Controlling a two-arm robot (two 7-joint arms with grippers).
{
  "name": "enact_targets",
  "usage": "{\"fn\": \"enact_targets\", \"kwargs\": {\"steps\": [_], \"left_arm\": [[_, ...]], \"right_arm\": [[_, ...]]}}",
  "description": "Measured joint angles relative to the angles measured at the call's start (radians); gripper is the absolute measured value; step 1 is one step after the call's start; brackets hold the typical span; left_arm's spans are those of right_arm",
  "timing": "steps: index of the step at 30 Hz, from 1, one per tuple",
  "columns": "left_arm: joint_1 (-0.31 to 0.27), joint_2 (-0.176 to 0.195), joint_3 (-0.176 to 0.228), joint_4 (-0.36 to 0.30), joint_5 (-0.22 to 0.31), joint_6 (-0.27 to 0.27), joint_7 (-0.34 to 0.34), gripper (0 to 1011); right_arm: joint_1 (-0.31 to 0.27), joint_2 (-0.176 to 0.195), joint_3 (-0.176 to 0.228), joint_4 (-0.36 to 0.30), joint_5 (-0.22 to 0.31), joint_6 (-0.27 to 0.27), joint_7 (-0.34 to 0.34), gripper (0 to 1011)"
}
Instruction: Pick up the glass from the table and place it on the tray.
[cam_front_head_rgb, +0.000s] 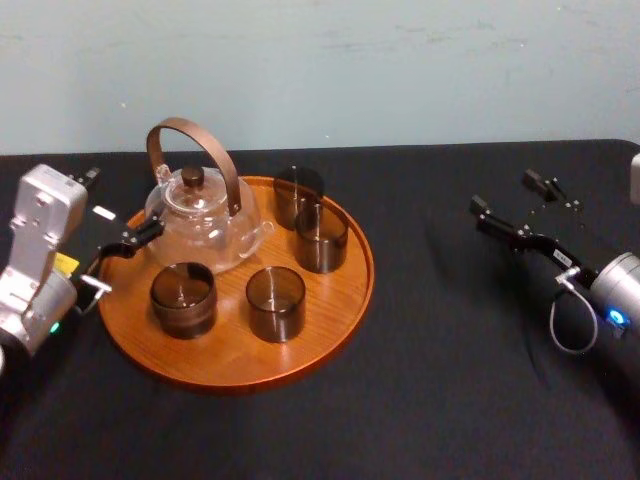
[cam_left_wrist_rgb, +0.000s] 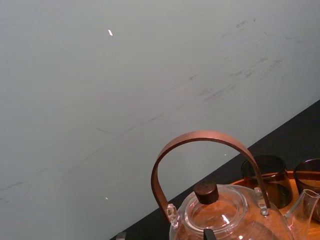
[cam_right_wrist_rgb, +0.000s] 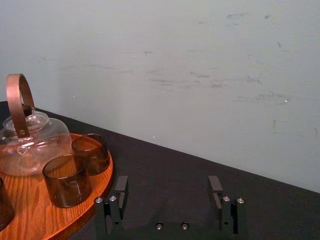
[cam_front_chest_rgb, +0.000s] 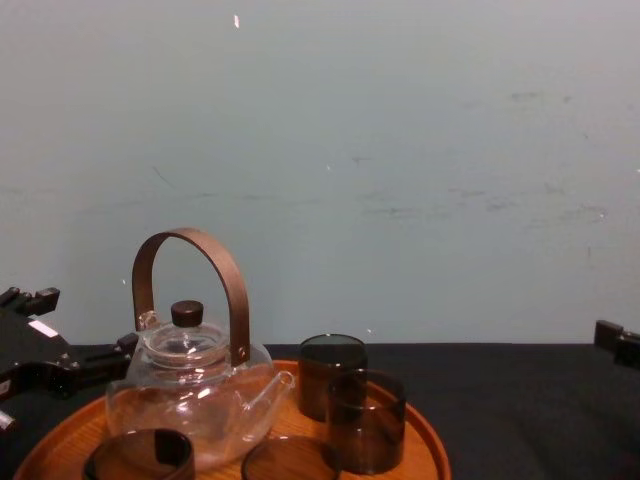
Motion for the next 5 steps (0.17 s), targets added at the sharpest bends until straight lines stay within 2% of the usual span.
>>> {"fn": "enact_targets", "kwargs": {"steps": [5], "left_arm": [[0.0,0.0,0.0,0.0,0.0,0.0,0.0,1002]], "right_arm": [[0.0,0.0,0.0,0.0,0.0,0.0,0.0,1002]]}}
